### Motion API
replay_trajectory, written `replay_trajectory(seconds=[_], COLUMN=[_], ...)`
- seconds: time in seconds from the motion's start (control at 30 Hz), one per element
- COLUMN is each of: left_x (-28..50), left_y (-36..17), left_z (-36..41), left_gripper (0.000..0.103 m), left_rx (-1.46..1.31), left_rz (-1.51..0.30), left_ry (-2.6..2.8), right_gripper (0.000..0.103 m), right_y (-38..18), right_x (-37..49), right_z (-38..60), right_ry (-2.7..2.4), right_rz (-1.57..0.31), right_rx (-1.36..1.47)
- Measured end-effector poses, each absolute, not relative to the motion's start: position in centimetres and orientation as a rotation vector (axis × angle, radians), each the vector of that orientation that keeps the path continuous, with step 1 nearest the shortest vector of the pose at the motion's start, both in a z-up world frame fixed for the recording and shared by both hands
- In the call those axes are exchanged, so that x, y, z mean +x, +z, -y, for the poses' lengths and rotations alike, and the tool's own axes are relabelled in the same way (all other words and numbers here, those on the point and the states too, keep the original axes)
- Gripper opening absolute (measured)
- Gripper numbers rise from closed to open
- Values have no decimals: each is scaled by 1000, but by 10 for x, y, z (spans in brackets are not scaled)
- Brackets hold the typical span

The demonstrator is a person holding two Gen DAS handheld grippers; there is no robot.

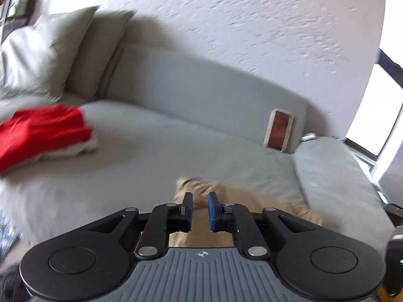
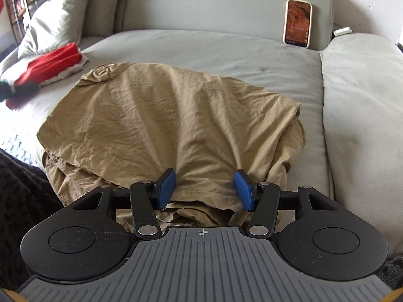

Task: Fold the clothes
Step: 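Grasp the khaki trouser fabric with the left gripper and hold it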

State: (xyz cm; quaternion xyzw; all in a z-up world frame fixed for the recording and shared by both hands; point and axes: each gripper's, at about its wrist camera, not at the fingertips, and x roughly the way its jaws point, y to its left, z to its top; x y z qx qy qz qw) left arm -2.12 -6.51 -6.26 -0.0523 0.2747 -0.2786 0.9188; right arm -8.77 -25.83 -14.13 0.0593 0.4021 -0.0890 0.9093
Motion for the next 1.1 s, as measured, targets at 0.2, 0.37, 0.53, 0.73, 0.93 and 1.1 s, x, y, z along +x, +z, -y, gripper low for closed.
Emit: replay_trajectory(seconds=[0.2, 0.37, 0.53, 0.73, 0.93, 1.1], left_x=[3, 38, 43, 35, 33, 31], left_y=[-86, -143, -146, -145, -145, -145], left_z=[112, 125, 103, 100, 98, 101], left_gripper=[15, 12, 9, 9, 9, 9], left_rx=[-11, 53, -39, 1, 10, 27], left_rz=[-580, -886, -947, -915, -907, -899], left_ry=[-699, -638, -655, -687, -690, -689], right_gripper=[58, 58, 58, 55, 53, 50], right_y=[-141, -142, -138, -110, -79, -102], right_x=[-87, -88, -89, -102, -71, -8], right_z=[260, 260, 259, 265, 269, 265], right_ry=[-180, -178, -176, -198, -230, -235], right_rz=[-823, -820, -843, -838, -689, -696], right_rx=[131, 131, 123, 200, 187, 138])
